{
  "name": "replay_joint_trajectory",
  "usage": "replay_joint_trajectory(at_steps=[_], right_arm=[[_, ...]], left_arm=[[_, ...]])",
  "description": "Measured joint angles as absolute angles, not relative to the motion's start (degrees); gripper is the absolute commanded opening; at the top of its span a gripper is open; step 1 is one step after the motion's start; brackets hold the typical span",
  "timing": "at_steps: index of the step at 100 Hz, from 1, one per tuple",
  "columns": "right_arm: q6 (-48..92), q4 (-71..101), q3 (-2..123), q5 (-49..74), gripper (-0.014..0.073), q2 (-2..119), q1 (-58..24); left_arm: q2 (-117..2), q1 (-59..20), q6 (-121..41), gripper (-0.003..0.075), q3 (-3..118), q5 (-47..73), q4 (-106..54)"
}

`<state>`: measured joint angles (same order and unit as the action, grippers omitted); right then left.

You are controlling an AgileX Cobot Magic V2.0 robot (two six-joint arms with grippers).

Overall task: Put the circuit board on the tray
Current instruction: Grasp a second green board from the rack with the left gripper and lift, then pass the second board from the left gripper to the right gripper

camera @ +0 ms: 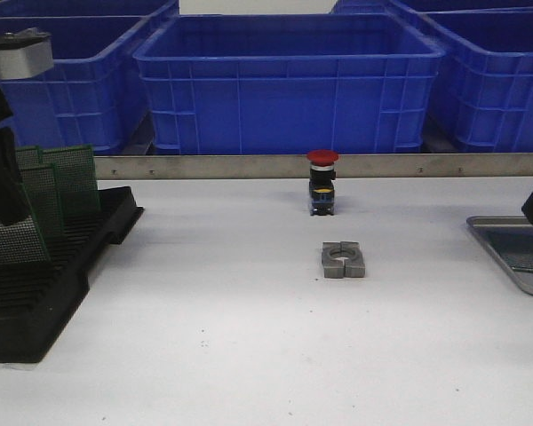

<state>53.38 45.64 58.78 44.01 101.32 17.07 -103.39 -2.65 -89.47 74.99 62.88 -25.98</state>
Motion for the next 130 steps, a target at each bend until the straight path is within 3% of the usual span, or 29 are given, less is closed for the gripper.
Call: replay_joint_trajectory(at_steps=[35, 68, 105, 130], right_arm=[[56.90, 45.17, 58.78, 44.59, 0.0620, 93.33, 14.87], [71.28, 46.27, 58.78, 48.13, 0.0620, 82.34, 4.04], [81.02, 46.55, 58.78, 51.78, 0.0620, 81.82, -10.36], [82.29, 51.40, 58.78, 51.66, 0.0600, 81.82, -13.91]], left_arm=[[-103.39, -4.68, -88.88, -0.0020, 82.88, 68.98, -35.48], [-103.39, -12.95, -88.85, -0.0020, 83.11, 69.11, -47.65], [-103.39, -21.01, -88.75, -0.0020, 83.11, 69.24, -59.27], [-103.39, -24.43, -88.72, -0.0020, 83.11, 69.24, -62.52]])
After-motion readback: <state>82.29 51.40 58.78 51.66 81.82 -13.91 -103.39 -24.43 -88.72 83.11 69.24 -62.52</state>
